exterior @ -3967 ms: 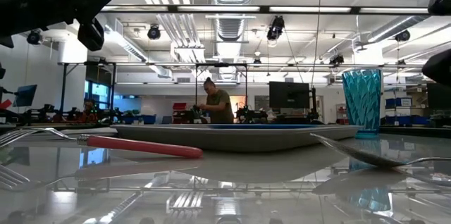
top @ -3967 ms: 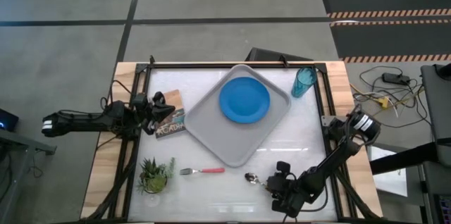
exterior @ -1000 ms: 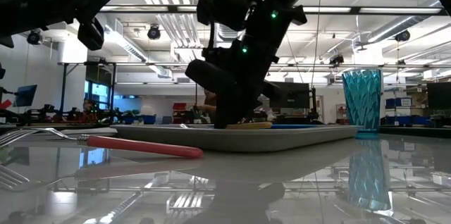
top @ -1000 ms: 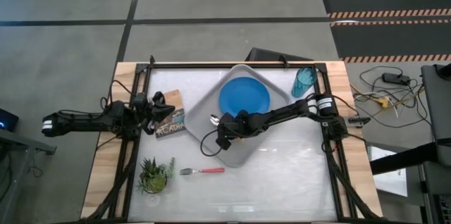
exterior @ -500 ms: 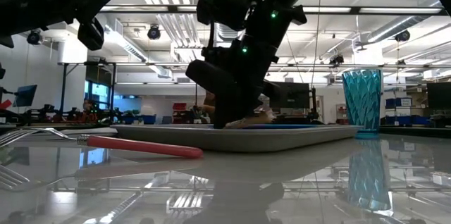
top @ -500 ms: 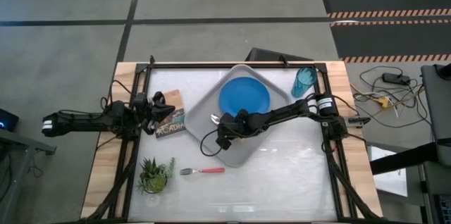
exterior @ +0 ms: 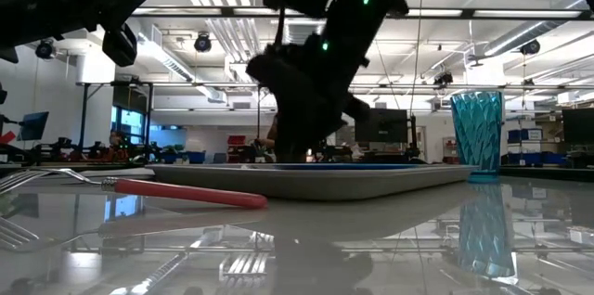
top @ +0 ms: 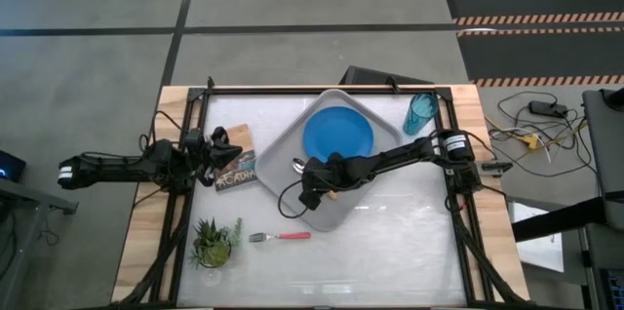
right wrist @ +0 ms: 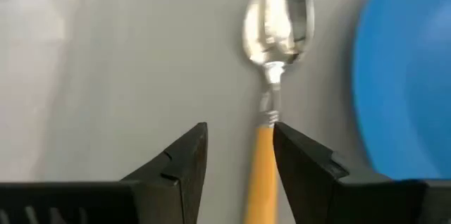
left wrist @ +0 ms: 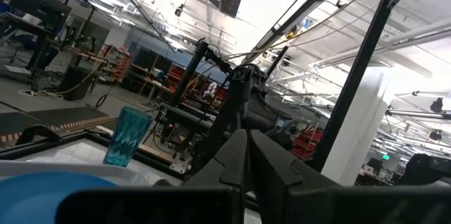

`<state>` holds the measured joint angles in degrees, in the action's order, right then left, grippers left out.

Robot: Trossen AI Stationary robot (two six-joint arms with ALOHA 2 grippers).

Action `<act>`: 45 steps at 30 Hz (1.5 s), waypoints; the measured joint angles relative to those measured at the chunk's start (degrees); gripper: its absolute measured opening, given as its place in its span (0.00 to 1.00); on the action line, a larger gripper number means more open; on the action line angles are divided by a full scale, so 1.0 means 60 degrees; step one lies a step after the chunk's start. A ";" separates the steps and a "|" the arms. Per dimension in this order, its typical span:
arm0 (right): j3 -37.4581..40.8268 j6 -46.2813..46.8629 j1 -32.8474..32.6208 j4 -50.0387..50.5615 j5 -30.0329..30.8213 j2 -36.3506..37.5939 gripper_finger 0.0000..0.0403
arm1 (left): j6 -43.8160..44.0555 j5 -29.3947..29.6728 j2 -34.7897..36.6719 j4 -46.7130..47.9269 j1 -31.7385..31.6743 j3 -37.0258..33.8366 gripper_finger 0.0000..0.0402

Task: Pick and place plate/cup/fork/spoon on tray
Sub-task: Put the pink fork on the gray serving tray to the left of the blue plate

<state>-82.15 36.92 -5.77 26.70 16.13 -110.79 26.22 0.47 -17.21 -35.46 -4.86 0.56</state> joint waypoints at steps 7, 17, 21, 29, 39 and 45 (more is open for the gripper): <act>0.0000 -0.0461 -0.0679 -0.0405 0.0062 0.0465 0.34 | -0.0007 0.0000 -0.0004 0.0000 0.0000 0.0000 0.00; 0.0004 -0.2416 -0.1741 -0.2787 0.0026 0.0234 0.30 | -0.0010 0.0000 -0.0004 -0.0001 0.0000 0.0000 0.00; 0.0004 -0.2726 -0.1874 -0.3682 0.0011 0.0060 0.31 | -0.0007 0.0000 -0.0002 -0.0004 0.0002 0.0000 0.00; 0.0004 -0.3660 -0.2057 -0.4337 -0.0046 -0.0323 0.32 | -0.0011 0.0000 -0.0004 0.0000 0.0003 0.0000 0.00; -0.1061 -0.5070 -0.2246 -0.4740 -0.0220 -0.1209 0.47 | -0.0017 0.0002 0.0000 -0.0004 0.0000 0.0000 0.00; -0.2845 -0.5864 -0.2267 -0.3529 -0.0695 -0.2486 0.47 | -0.0018 0.0004 0.0004 -0.0007 0.0000 0.0000 0.00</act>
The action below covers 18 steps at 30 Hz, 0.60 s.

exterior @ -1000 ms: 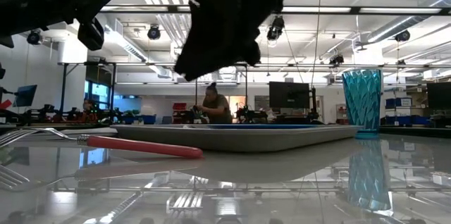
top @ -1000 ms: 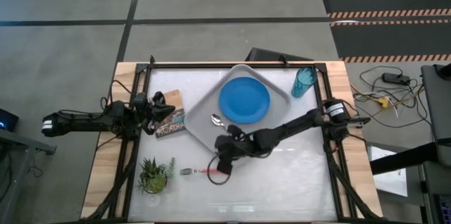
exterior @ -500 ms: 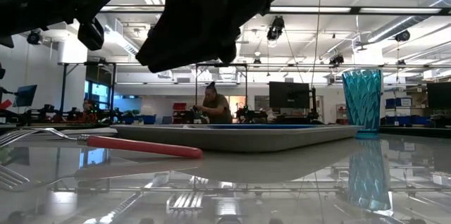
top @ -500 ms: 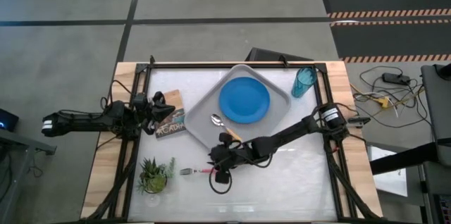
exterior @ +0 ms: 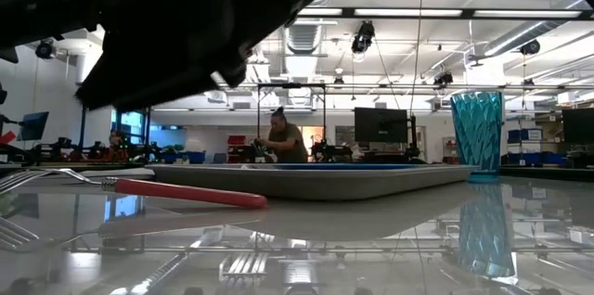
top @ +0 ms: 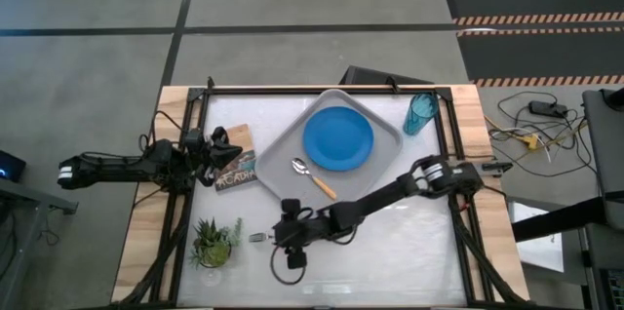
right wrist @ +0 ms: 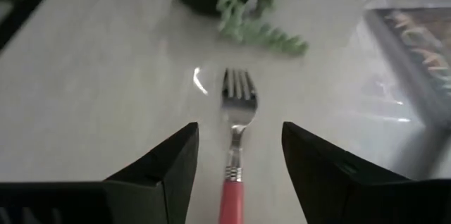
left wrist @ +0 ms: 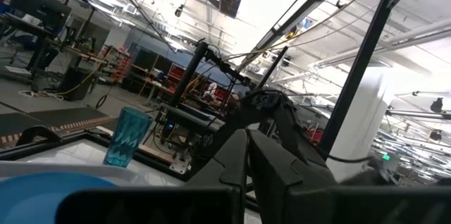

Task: Pick and place plate/cup/fork/spoon on tray
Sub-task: Put the pink fork on the gray serving tray to the left of the blue plate

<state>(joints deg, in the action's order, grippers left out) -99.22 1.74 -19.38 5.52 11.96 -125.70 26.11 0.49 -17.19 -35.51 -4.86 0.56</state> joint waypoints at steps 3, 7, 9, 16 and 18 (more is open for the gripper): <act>-0.0900 -0.0045 -0.0011 0.1106 -0.0002 -0.0521 0.46 | 0.0003 -0.0002 -0.0004 0.0000 0.0000 0.0000 0.00; -0.1974 0.0032 -0.0001 0.2528 0.0004 -0.1213 0.42 | 0.0005 -0.0004 -0.0011 0.0004 0.0002 0.0000 0.00; -0.2385 0.0051 0.0004 0.3020 0.0008 -0.1529 0.40 | 0.0007 -0.0001 -0.0011 0.0003 0.0000 0.0000 0.00; -0.2846 0.0561 0.0043 0.3467 -0.0006 -0.1932 0.31 | 0.0025 -0.0004 -0.0015 0.0005 0.0000 0.0000 0.00; -0.2828 0.0685 0.0047 0.3493 -0.0005 -0.1932 0.26 | 0.0025 -0.0004 -0.0018 -0.0007 0.0000 0.0000 0.00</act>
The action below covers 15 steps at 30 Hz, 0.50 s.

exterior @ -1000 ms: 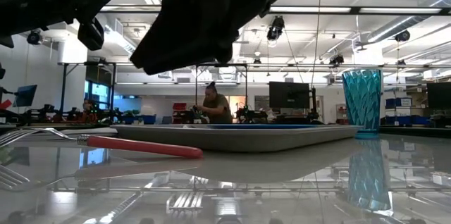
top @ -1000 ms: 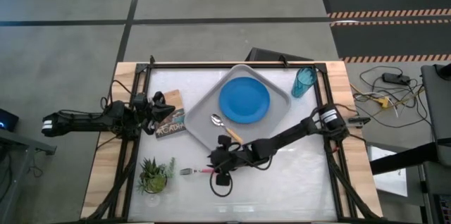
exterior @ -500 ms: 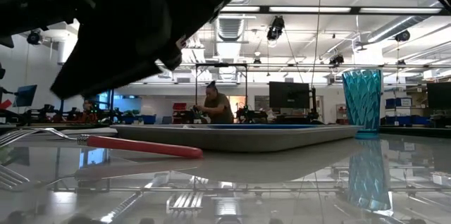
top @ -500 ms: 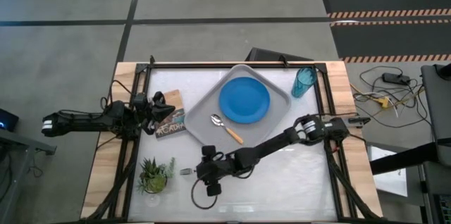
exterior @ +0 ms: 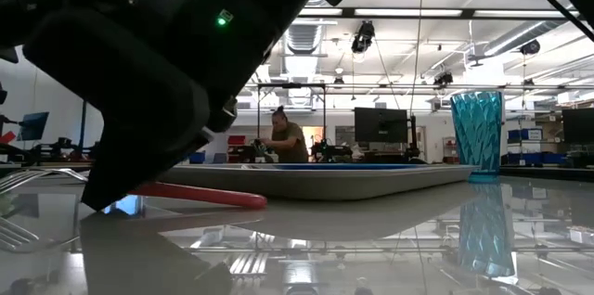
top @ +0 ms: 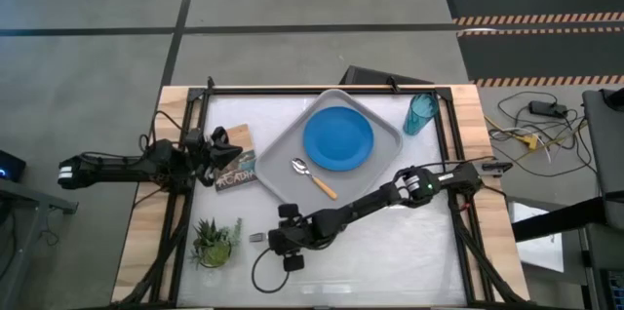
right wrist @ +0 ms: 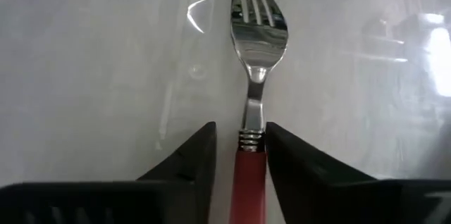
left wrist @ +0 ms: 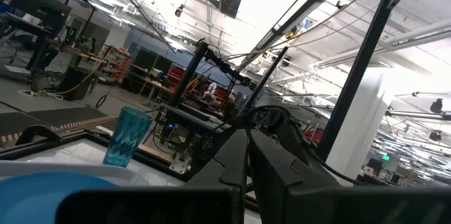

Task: Pick and place plate/cup/fork/spoon on tray
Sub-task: Put the pink fork on the gray serving tray to the left of the blue plate

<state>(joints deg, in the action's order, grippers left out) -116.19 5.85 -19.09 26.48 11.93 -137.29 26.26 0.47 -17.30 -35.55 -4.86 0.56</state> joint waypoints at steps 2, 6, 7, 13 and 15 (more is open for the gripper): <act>0.0002 0.0099 0.0004 0.0000 -0.0054 0.0000 0.20 | 0.0000 0.0000 -0.0014 0.0024 0.0003 0.0000 0.00; 0.0009 0.0101 0.0022 0.0010 -0.0139 0.0014 0.09 | 0.0006 0.0000 -0.0033 0.0013 0.0000 0.0000 0.00; 0.0016 0.0101 0.0022 0.0014 -0.0162 0.0039 0.09 | 0.0007 0.0000 -0.0033 0.0013 0.0000 0.0000 0.00; 0.0056 -0.0069 0.0055 0.0678 -0.0709 0.0604 0.09 | 0.0248 0.0000 -0.0050 0.0004 0.0000 0.0000 0.00; 0.0160 -0.0123 0.0047 0.1013 -0.0739 0.1006 0.09 | 0.0569 -0.0052 -0.0142 0.0029 0.0006 0.0000 0.00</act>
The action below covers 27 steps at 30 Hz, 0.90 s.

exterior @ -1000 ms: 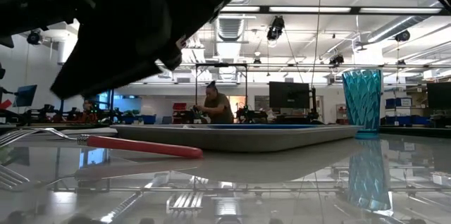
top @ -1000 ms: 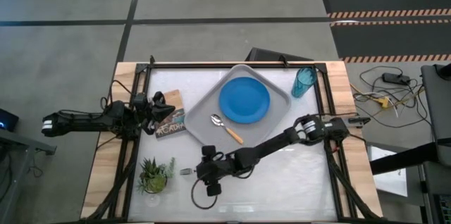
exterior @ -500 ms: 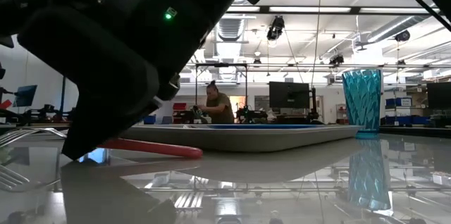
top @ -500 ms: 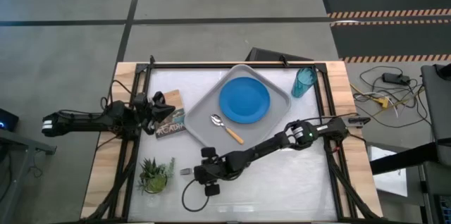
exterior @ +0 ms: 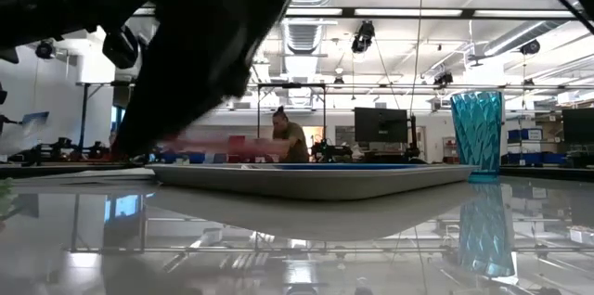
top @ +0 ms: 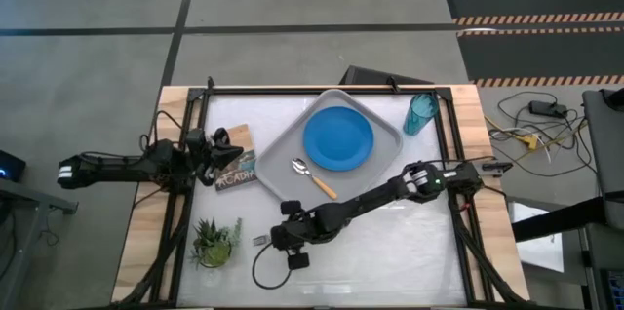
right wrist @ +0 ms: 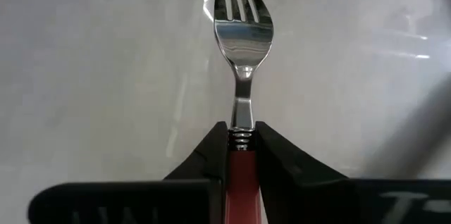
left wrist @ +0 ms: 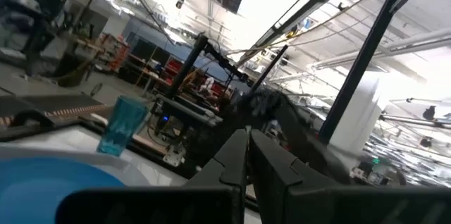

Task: Pick and place plate/cup/fork/spoon on tray
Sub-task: Put the pink fork on the gray serving tray to the left of the blue plate

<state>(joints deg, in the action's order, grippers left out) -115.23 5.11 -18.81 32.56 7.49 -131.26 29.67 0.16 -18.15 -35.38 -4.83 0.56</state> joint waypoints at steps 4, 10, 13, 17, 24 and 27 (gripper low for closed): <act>0.0837 -0.0049 -0.0007 -0.0001 -0.0002 0.0954 0.09 | 0.0244 -0.0244 -0.0337 -0.0030 0.0012 0.0000 0.00; 0.3506 0.0275 -0.0007 -0.2101 0.0002 0.3034 0.09 | 0.0240 -0.0264 -0.0857 -0.0510 0.0014 0.0018 0.00; 0.5325 0.0493 -0.0003 -0.4605 -0.0258 0.4055 0.09 | 0.0044 -0.0344 -0.1287 -0.1384 0.0074 0.0024 0.00; 0.7682 0.0960 0.0011 -0.8817 -0.0600 0.4918 0.09 | -0.0514 -0.0466 -0.2109 -0.2561 0.0427 0.0138 0.00; 1.0012 0.2071 0.0177 -1.3777 -0.1669 0.5314 0.09 | -0.2023 -0.0487 -0.4018 -0.3330 0.1268 0.1273 0.00; 1.0401 0.2386 0.0171 -1.4913 -0.1860 0.5321 0.09 | -0.2793 -0.0693 -0.4940 -0.3327 0.1651 0.1979 0.00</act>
<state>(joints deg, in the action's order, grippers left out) -52.83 19.43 -17.79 -56.92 -3.67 -99.33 12.92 -4.00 -47.79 -55.34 5.08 12.43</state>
